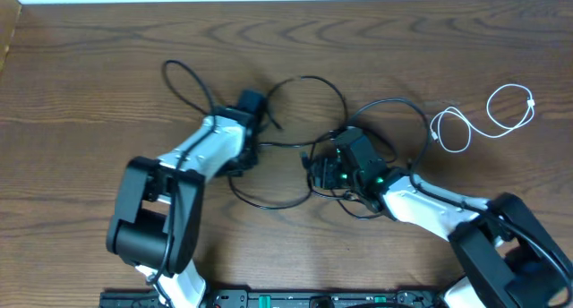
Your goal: Untangle cables
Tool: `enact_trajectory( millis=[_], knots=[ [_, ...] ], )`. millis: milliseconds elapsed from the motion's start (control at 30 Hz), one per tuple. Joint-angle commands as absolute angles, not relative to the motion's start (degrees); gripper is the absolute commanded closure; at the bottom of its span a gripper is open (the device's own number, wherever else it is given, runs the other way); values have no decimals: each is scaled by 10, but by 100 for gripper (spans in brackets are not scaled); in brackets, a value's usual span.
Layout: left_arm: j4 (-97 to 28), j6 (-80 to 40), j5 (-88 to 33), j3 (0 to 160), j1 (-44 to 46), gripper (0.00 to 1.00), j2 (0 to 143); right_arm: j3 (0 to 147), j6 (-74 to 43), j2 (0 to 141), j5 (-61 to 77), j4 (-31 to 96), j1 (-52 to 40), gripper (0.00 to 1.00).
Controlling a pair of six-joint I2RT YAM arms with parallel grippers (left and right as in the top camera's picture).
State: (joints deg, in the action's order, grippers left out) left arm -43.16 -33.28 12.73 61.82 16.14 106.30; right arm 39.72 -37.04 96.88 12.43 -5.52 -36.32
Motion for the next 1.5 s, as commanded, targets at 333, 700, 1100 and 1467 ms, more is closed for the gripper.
enact_trajectory(
  millis=[333,700,1100,1467],
  knots=[
    [-437,-312,53,547,14,58,1084,383,-245,998,287,-118,-449,51],
    [-441,-209,-119,547,2,81,960,385,-239,936,336,-96,-433,5],
    [-447,-206,-189,547,3,92,638,385,-239,730,293,99,-392,1],
    [-472,-206,-191,546,13,86,649,384,-396,729,70,213,-326,1]
  ],
)
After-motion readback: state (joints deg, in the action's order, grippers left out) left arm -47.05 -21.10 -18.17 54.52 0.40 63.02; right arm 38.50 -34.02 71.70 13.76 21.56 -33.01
